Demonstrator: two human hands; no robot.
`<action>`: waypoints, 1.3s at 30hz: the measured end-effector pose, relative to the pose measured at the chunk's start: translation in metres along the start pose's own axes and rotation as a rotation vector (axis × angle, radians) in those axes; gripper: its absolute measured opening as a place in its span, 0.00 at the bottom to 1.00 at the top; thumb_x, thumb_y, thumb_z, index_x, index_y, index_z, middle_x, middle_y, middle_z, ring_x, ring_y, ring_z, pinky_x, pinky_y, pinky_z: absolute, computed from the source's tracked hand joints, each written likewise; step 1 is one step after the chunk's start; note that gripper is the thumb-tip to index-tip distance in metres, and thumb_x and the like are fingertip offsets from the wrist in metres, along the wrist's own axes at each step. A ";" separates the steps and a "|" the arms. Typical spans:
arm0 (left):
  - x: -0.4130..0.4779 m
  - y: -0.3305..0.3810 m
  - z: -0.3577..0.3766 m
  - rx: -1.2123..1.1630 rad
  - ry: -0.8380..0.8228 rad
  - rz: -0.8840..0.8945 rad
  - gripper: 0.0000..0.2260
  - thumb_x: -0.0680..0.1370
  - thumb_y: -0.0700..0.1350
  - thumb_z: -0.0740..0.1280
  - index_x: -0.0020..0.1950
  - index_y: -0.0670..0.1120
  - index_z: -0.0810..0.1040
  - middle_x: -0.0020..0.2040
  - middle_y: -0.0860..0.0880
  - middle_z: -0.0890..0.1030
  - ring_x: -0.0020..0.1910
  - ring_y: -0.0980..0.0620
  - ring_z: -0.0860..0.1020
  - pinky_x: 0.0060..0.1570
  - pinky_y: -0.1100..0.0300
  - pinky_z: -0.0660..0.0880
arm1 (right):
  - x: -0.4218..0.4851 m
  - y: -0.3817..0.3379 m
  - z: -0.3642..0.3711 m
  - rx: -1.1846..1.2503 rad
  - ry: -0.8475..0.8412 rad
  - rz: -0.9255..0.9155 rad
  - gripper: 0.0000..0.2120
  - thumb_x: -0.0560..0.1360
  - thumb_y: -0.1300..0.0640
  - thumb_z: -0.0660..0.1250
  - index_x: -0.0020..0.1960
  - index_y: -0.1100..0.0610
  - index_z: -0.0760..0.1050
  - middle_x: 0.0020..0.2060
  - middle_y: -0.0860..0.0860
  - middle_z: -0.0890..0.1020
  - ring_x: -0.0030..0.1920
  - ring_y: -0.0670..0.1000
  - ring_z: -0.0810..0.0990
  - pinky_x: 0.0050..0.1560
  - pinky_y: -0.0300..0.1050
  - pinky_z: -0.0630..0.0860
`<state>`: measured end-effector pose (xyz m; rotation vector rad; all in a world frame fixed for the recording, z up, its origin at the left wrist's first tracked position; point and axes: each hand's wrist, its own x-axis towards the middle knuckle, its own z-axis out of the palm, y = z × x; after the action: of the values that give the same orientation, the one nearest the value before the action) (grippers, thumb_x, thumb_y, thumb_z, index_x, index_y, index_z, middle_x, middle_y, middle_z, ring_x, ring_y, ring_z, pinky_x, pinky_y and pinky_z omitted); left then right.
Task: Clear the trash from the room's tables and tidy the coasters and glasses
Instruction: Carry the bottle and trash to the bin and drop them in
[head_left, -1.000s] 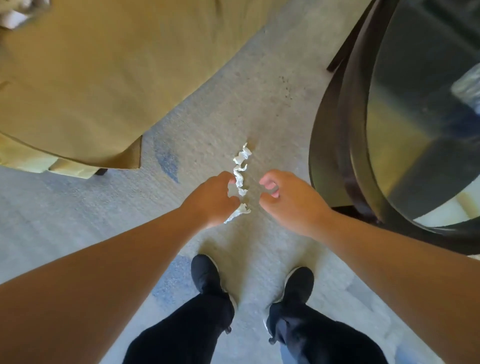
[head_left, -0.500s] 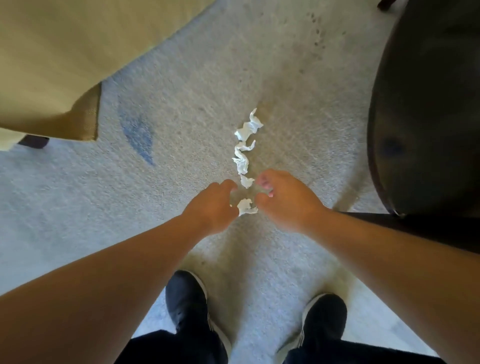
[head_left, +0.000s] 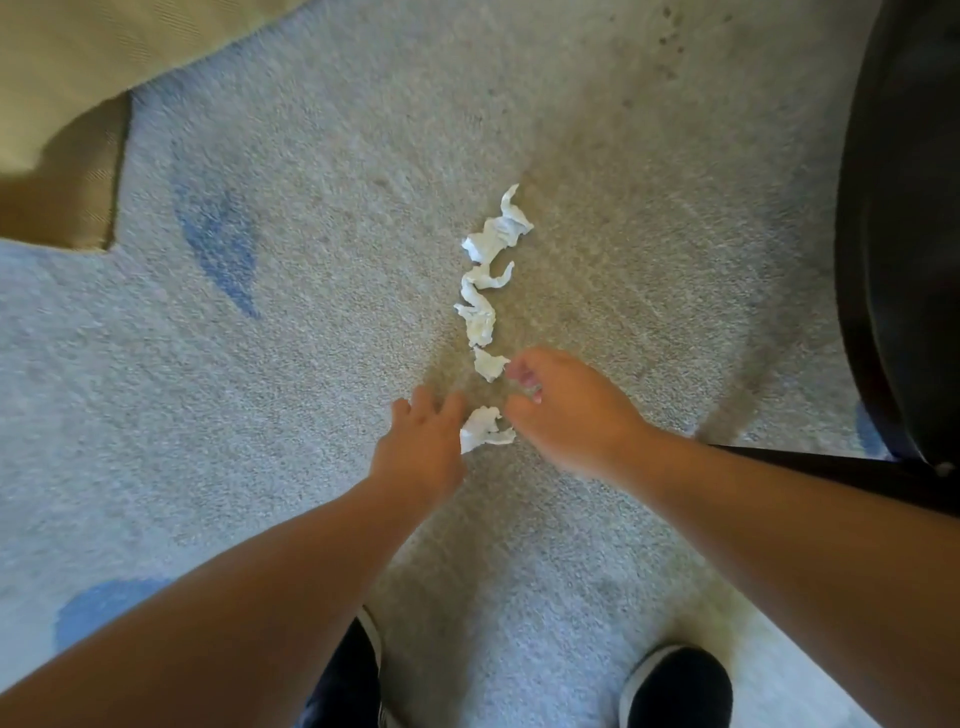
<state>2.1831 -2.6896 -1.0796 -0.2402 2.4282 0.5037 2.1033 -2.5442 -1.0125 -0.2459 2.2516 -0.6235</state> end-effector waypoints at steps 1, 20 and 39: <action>0.001 -0.001 0.005 -0.009 0.018 0.001 0.20 0.74 0.41 0.67 0.62 0.51 0.64 0.61 0.45 0.65 0.56 0.45 0.65 0.47 0.54 0.73 | 0.001 0.001 0.000 0.001 -0.001 0.000 0.15 0.76 0.50 0.60 0.62 0.50 0.71 0.58 0.48 0.75 0.50 0.48 0.77 0.51 0.49 0.76; 0.035 0.001 -0.035 -0.240 0.268 0.171 0.14 0.74 0.33 0.58 0.49 0.45 0.80 0.44 0.47 0.74 0.40 0.46 0.75 0.33 0.59 0.66 | 0.008 0.009 -0.017 0.021 0.026 0.005 0.18 0.76 0.49 0.61 0.65 0.48 0.70 0.60 0.48 0.74 0.53 0.47 0.76 0.54 0.51 0.76; 0.063 0.015 -0.011 -0.096 0.113 0.182 0.13 0.79 0.47 0.62 0.63 0.52 0.69 0.54 0.47 0.70 0.41 0.48 0.74 0.37 0.56 0.71 | 0.020 0.021 -0.012 0.023 0.088 0.029 0.16 0.76 0.50 0.61 0.63 0.48 0.70 0.60 0.46 0.74 0.53 0.46 0.75 0.51 0.45 0.72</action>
<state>2.1237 -2.6831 -1.1068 -0.0898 2.5523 0.7064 2.0814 -2.5287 -1.0289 -0.1769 2.3271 -0.6562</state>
